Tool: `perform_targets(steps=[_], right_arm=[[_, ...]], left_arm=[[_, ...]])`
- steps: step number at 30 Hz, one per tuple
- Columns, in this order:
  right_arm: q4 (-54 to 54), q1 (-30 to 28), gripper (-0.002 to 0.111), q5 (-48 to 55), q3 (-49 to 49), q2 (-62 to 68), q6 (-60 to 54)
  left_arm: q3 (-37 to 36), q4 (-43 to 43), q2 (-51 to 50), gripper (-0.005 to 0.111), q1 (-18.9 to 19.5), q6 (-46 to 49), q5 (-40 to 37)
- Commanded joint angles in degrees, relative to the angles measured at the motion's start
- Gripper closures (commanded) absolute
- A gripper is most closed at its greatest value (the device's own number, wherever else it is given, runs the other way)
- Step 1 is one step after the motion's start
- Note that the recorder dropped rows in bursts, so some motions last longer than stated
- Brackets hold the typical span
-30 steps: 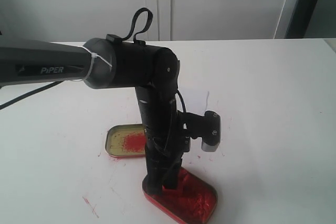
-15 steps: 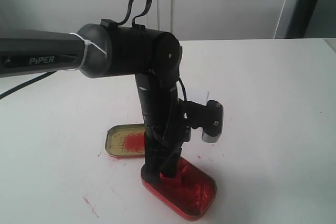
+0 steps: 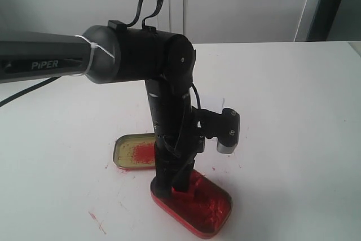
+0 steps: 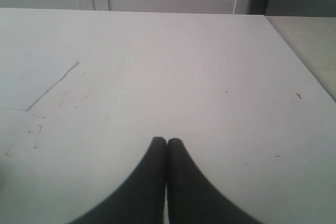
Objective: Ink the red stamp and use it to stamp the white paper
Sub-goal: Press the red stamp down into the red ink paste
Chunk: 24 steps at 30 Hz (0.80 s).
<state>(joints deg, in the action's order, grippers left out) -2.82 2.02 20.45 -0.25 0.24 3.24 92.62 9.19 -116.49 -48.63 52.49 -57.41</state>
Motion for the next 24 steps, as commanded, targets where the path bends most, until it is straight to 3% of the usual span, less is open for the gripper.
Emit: perform_targets(steps=[1, 24], right_arm=[[-0.2, 0.2, 0.108, -0.5, 0.2, -0.2, -0.9], [-0.2, 0.2, 0.108, -0.5, 0.2, -0.2, -0.9]], left_arm=[[0.5, 0.9, 1.1, 0.107, -0.1, -1.6, -1.1], [-0.9, 0.5, -0.2, 0.107, -0.1, -1.7, 0.6]])
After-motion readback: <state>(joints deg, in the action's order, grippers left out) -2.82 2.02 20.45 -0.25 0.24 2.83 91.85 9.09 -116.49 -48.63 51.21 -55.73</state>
